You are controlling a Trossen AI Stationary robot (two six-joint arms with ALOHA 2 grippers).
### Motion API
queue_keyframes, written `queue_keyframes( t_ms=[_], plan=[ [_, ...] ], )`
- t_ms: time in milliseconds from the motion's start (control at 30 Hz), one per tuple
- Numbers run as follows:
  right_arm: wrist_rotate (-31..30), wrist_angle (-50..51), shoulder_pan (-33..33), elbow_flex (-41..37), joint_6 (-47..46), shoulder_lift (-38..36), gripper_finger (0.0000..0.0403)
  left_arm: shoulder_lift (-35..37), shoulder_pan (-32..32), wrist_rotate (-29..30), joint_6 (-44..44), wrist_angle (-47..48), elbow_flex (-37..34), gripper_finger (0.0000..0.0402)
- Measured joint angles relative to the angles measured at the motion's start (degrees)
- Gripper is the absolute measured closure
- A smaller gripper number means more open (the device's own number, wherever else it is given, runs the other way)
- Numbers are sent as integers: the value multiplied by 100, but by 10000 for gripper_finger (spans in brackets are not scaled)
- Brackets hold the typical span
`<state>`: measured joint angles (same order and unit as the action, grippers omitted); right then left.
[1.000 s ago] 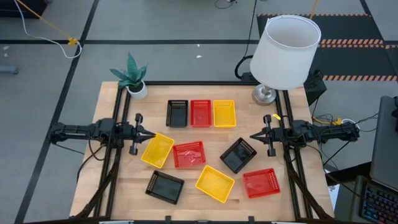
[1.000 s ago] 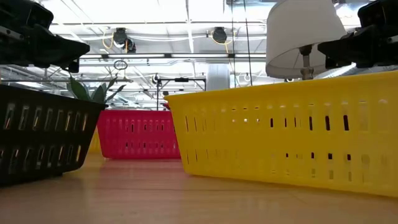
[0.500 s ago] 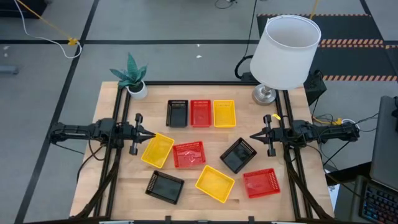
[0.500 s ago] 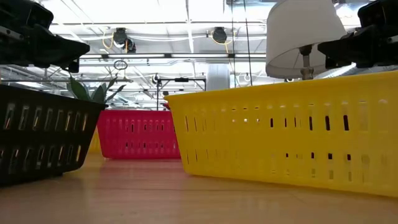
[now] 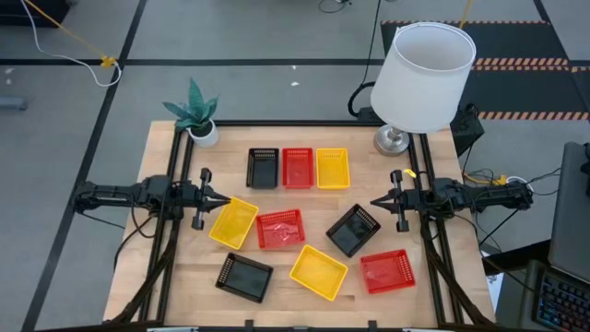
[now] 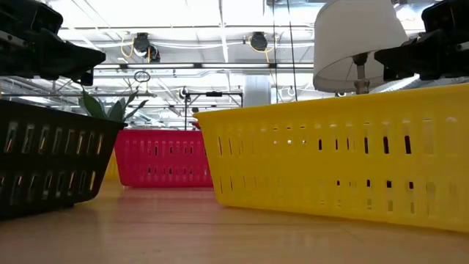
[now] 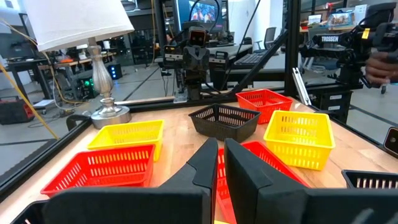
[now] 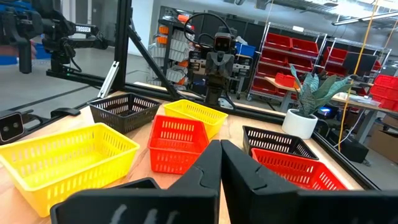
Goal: Stack baskets by color
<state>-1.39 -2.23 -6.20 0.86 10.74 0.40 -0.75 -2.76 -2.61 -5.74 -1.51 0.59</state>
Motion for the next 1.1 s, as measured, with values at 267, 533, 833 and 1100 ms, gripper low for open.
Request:
queue_keyframes(
  t_ms=[267, 533, 833, 1100],
  plan=[
    [2, -252, 0, 35, -363, 9, 403, 1, 0, -24, 1, 0, 0, 369],
    [169, 35, -2, 631, -869, 327, 403, 2, 0, -21, 1, -1, 0, 369],
    [162, 634, -2, 2143, -1010, 1039, 403, 2, 0, -15, -1, -1, 1, 369],
    [153, 1664, -2, 3857, -1021, 1886, 403, 2, 0, -10, 0, -1, 1, 369]
  ],
)
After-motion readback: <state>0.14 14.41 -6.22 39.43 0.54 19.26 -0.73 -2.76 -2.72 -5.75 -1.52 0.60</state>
